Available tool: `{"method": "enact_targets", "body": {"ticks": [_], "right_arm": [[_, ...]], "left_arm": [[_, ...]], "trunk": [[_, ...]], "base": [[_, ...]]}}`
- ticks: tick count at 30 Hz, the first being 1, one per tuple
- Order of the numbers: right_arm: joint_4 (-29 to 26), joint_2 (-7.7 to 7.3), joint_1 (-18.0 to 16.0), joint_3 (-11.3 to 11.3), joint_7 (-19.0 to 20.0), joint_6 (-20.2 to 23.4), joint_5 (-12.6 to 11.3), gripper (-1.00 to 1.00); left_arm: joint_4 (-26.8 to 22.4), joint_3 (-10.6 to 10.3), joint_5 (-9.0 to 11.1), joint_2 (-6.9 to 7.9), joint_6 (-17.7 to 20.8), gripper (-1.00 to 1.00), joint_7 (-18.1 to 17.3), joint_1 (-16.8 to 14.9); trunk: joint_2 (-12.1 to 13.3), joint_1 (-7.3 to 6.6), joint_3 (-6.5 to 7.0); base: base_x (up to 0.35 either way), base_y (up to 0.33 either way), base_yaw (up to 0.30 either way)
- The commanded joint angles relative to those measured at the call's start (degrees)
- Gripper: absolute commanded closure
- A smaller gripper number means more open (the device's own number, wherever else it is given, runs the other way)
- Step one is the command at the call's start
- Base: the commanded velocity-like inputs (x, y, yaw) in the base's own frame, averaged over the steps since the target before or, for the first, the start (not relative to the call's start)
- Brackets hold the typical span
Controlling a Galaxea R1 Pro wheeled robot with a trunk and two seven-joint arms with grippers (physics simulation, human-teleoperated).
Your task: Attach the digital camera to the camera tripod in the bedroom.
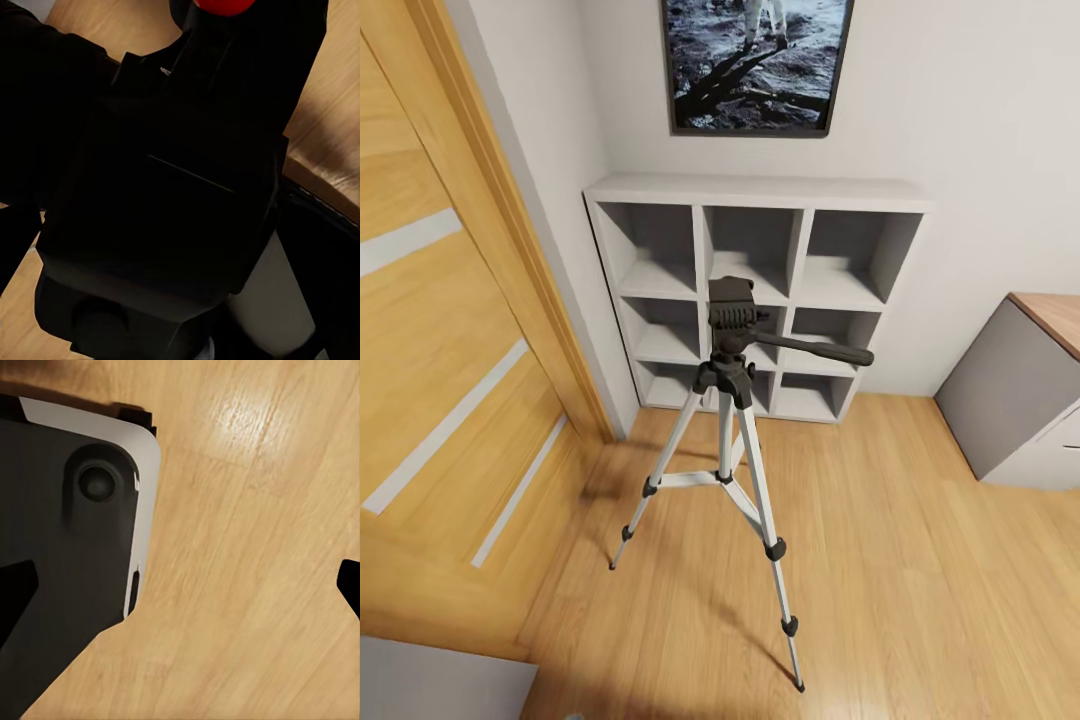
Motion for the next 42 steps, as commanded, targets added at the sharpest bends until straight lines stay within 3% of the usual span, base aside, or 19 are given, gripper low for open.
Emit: {"method": "enact_targets", "body": {"ticks": [1, 26, 27, 31, 32, 33, 34, 37, 40, 41, 42], "right_arm": [[0.2, -0.03, -0.1, 0.2, 0.1, -0.4, 0.4, -1.0], [-0.3, -0.05, -0.1, 0.3, -1.0, -0.8, 0.6, -1.0], [-3.1, 0.18, -0.1, 0.2, -4.9, -0.5, 0.9, -1.0], [-13.9, 0.61, 0.1, 0.0, -7.3, 1.5, 0.7, -1.0], [-22.2, 0.81, -0.2, -0.2, -9.7, 5.1, 0.5, -1.0], [-26.4, 0.93, -1.4, -0.3, -11.5, 8.1, 0.2, -1.0], [-27.3, 0.98, -2.1, -0.3, -12.0, 9.0, 0.2, -1.0], [-29.2, 1.45, -10.4, -0.5, -13.6, 11.9, -0.4, -1.0], [-29.2, 1.75, -16.3, -0.6, -14.3, 13.6, -0.7, -1.0], [-29.5, 1.7, -21.4, -0.6, -14.6, 17.3, -1.6, -1.0], [-29.6, 1.66, -22.7, -0.6, -14.5, 18.6, -2.0, -1.0]], "left_arm": [[0.0, 0.4, -0.2, -0.01, 0.0, 1.0, 0.1, 0.0], [0.0, 0.5, -0.2, -0.09, 0.0, 1.0, 0.2, 0.0], [0.0, 0.6, -0.2, -0.03, 0.0, 1.0, 0.2, 0.0], [0.0, 0.7, -0.2, -0.03, 0.0, 1.0, 0.2, 0.0], [0.0, 0.7, -0.2, -0.02, 0.0, 1.0, 0.2, 0.0], [0.0, 0.7, -0.2, 0.02, 0.0, 1.0, 0.2, 0.0], [0.0, 0.7, -0.2, 0.03, 0.0, 1.0, 0.2, 0.0], [0.0, 0.6, -0.2, 0.01, 0.0, 1.0, 0.2, 0.0], [0.0, 0.6, -0.2, 0.0, 0.0, 1.0, 0.2, 0.0], [0.0, 0.5, -0.2, -0.01, 0.0, 1.0, 0.2, 0.0], [0.0, 0.5, -0.2, -0.01, 0.0, 1.0, 0.2, 0.0]], "trunk": [[-0.1, 0.03, -0.09], [-0.1, 0.03, -0.1], [-0.1, 0.03, -0.1], [-0.1, 0.03, -0.1], [-0.1, 0.03, -0.1], [-0.1, 0.03, -0.1], [-0.1, 0.03, -0.1], [-0.1, 0.03, -0.1], [-0.1, 0.03, -0.1], [-0.1, 0.03, -0.1], [-0.1, 0.03, -0.1]], "base": [[0.0, 0.0, 0.0], [0.0, 0.0, 0.0], [0.0, 0.0, 0.0], [0.0, 0.0, 0.0], [0.0, 0.0, 0.0], [0.0, 0.0, 0.0], [0.0, 0.0, 0.0], [0.0, 0.0, 0.0], [0.0, 0.0, 0.0], [0.0, 0.0, 0.0], [0.0, 0.0, 0.0]]}}
